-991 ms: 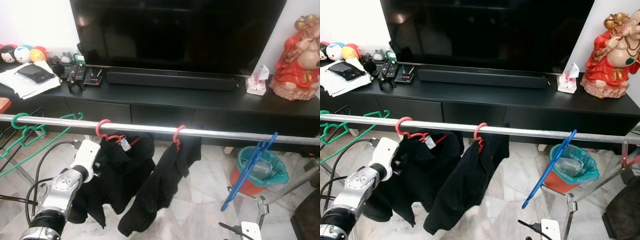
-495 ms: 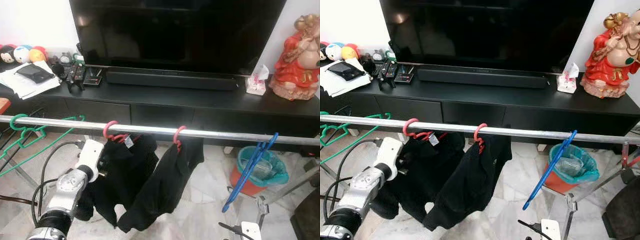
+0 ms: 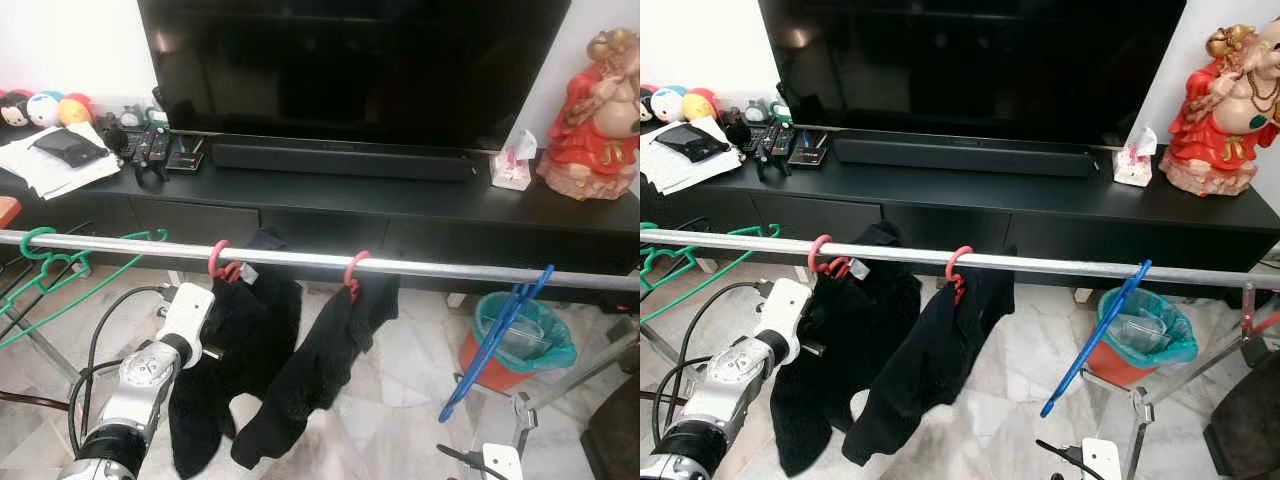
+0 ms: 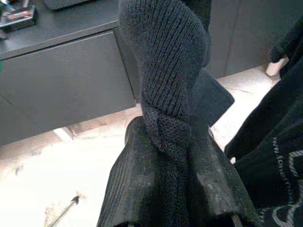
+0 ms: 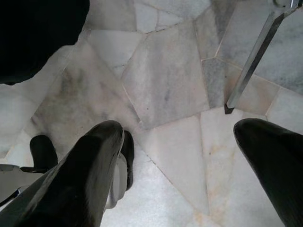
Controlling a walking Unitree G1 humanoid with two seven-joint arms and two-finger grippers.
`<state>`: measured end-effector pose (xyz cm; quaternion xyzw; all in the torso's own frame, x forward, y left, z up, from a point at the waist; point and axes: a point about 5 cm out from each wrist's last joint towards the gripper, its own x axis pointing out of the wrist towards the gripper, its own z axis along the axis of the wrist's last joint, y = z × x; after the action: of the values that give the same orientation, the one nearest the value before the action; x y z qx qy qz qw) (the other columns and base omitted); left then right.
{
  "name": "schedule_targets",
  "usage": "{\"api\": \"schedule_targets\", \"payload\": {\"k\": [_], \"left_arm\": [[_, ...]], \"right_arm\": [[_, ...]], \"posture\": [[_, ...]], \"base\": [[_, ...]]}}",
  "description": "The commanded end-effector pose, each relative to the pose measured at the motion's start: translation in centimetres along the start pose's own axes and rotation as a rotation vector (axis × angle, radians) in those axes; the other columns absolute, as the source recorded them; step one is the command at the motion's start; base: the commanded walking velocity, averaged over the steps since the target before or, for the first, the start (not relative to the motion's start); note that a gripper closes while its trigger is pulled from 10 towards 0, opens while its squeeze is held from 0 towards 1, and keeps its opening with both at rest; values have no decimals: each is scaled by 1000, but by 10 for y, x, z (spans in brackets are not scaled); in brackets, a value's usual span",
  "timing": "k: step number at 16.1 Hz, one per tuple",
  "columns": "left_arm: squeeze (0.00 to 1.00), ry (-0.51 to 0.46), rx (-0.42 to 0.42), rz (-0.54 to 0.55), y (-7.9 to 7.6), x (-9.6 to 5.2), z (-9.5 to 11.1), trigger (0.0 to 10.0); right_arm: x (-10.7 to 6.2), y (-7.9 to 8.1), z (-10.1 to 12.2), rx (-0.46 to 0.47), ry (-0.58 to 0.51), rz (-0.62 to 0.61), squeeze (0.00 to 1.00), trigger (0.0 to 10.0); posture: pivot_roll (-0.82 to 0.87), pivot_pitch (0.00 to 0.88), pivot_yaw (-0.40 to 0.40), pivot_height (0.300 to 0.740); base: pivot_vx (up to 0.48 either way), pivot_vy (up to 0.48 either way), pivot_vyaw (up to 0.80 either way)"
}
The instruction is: Hang hanger
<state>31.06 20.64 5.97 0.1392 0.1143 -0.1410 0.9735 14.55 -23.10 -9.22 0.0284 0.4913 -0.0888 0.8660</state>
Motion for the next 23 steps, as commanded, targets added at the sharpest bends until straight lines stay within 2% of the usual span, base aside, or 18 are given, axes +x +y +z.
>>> {"api": "schedule_targets", "payload": {"k": [1,6,8,9,10,11,12,14,17,18,19,21,22,23], "left_arm": [[0,-12,5,29,-1,-2,-1,0],[0,-200,-28,182,8,-10,22,0],[0,-259,-35,202,9,-15,30,0],[0,-302,-23,202,7,-22,34,0],[0,-305,-17,200,7,-24,34,863],[0,-300,3,180,5,-34,29,9216],[0,-278,28,152,2,-40,22,10000],[0,-196,83,118,-1,-61,-1,10000],[0,-107,80,146,0,-89,-28,10000],[0,-45,79,150,-3,-102,-43,10000],[0,-28,80,149,-4,-106,-48,10000],[0,185,45,127,-15,-113,-89,10000],[0,323,30,147,-18,-112,-113,10000],[0,402,-6,190,-18,-112,-126,10000]], "right_arm": [[-1,-3,-1,10,2,-11,0,10000],[-1,-3,-1,5,2,-12,0,10000],[-1,-4,-1,7,0,-12,0,10000],[-1,-3,-1,8,0,-11,0,10000],[-1,-4,-1,8,0,-11,0,10000],[-1,-4,-1,9,0,-11,0,10000],[-1,-4,-1,7,1,-10,0,10000],[-1,-3,-1,6,1,-9,0,10000],[-1,-4,-1,4,1,-10,0,10000],[-1,-4,-1,-3,2,-8,0,10000],[-1,-4,-1,-4,3,-8,0,10000],[-1,-3,-1,-10,6,-6,0,10000],[-1,-3,-2,-13,10,-9,0,10000],[0,-2,-2,-9,10,-11,0,10000]], "posture": [[-37,0,-55,732],[-31,0,-59,732],[-29,0,-59,732],[-29,0,-58,732],[-28,0,-57,732],[-23,0,-59,732],[-20,0,-58,732],[-19,0,-57,732],[-7,0,-60,732],[3,0,-62,732],[3,0,-62,732],[1,0,-59,732],[-2,0,-58,732],[-13,0,-56,732]], "base": [[0,0,0],[0,0,0],[0,0,0],[0,0,0],[0,0,0],[0,0,0],[0,0,0],[0,0,0],[0,0,0],[0,0,0],[0,0,0],[0,0,0],[0,0,0],[0,0,0]]}}
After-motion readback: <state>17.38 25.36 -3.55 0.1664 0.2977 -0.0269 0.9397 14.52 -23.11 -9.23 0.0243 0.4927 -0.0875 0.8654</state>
